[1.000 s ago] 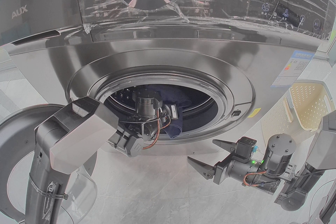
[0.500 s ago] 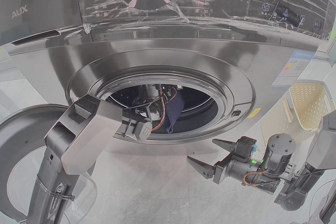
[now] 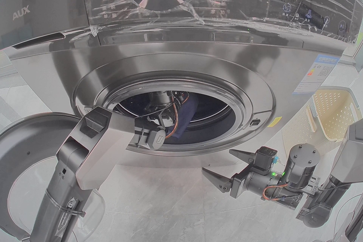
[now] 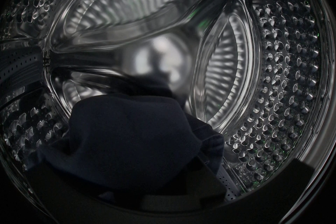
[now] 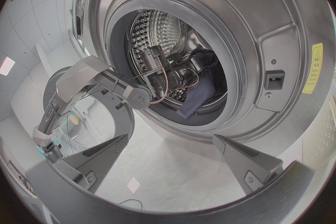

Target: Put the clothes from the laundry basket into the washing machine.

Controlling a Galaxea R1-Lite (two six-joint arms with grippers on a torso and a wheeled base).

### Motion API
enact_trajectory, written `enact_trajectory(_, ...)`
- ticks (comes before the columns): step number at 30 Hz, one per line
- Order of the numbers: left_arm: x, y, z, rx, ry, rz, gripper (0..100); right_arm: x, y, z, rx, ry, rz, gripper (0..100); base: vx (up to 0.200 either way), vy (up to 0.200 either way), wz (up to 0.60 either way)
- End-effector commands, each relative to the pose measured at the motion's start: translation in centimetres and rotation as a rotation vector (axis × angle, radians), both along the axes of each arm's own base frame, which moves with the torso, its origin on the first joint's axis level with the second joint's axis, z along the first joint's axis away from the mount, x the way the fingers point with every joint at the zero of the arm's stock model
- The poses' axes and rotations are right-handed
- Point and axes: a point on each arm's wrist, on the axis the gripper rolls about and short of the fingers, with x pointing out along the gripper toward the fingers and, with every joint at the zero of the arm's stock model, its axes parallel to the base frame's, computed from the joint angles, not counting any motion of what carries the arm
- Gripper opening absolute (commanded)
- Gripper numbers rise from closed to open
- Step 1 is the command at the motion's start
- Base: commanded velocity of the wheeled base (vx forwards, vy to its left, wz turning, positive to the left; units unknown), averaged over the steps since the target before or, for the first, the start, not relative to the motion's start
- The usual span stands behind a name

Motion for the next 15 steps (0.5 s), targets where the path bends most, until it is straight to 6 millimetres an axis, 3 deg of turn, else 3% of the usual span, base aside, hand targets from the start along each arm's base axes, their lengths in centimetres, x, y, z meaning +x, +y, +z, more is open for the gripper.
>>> enact_trajectory(1,0.0,0.1,-0.5,0.009,0.015,0.002,100,0.0,0.0,-0.1,-0.003,0.003,0.001,100,0.000,0.000,0.00)
enact_trajectory(6,-1.1,0.1,-1.2,0.046,0.081,-0.008,100,0.0,0.0,-0.1,-0.003,0.003,0.001,100,0.000,0.000,0.00)
enact_trajectory(11,-4.6,0.8,-1.3,0.138,0.218,-0.055,100,0.0,0.0,-0.1,-0.004,0.004,0.001,100,0.000,0.000,0.00)
enact_trajectory(15,-6.6,0.7,-2.5,0.194,0.296,-0.125,100,0.0,0.1,-0.2,-0.005,0.005,0.001,100,0.000,0.000,0.00)
